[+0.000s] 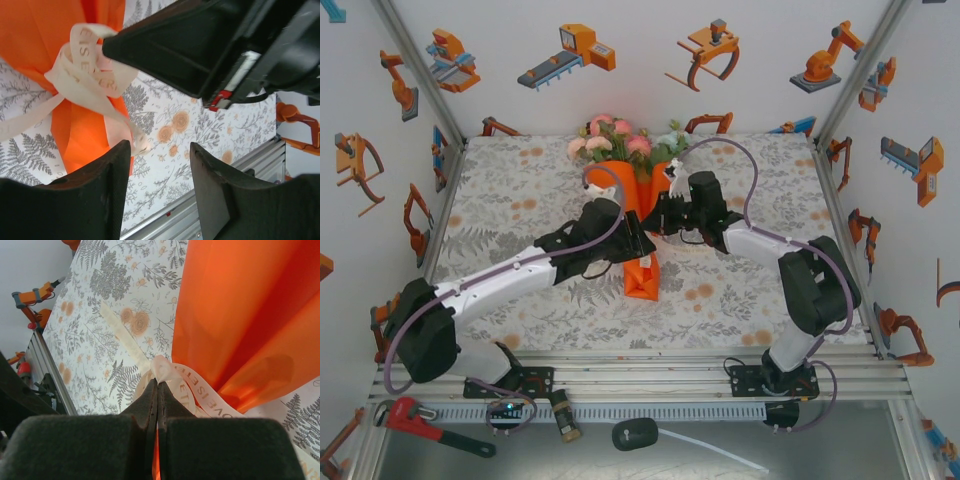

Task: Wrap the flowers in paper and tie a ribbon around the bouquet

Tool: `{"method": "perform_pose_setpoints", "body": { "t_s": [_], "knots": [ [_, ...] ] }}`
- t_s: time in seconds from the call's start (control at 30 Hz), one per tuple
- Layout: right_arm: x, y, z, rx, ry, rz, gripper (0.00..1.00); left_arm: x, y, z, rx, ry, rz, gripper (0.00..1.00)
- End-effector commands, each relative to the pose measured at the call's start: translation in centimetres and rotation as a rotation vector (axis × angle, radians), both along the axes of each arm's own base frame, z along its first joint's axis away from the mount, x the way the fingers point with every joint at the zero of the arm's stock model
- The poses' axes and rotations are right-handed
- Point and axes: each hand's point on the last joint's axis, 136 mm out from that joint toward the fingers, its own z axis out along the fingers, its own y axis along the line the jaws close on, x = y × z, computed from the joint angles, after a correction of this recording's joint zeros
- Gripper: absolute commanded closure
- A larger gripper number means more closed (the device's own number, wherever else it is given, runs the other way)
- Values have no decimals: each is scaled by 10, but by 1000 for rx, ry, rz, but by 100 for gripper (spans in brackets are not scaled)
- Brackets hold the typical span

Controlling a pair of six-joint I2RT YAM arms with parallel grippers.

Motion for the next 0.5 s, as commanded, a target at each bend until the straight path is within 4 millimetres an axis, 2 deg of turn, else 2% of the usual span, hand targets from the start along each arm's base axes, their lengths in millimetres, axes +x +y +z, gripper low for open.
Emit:
{"method": "perform_pose_setpoints", "body": {
  "t_s": [0.0,0.07,0.13,0.2,0.27,0.37,0.47],
  "knots": [
    [-2,3,26,12,-85,26,100,6,12,33,-6,-141,16,49],
    [-5,3,29,6,-110,43,100,8,30,43,13,-178,74,49],
    [-17,7,36,21,-159,110,100,15,56,46,43,-181,166,49],
    [-34,13,44,32,-236,194,100,25,83,41,45,-120,249,47],
    [-48,18,47,28,-299,262,100,32,95,31,-1,-22,278,45],
    [-61,25,47,43,-326,337,100,40,92,16,-83,105,255,45],
    [-68,32,49,66,-337,382,100,47,76,18,-181,111,220,44]
  ]
}}
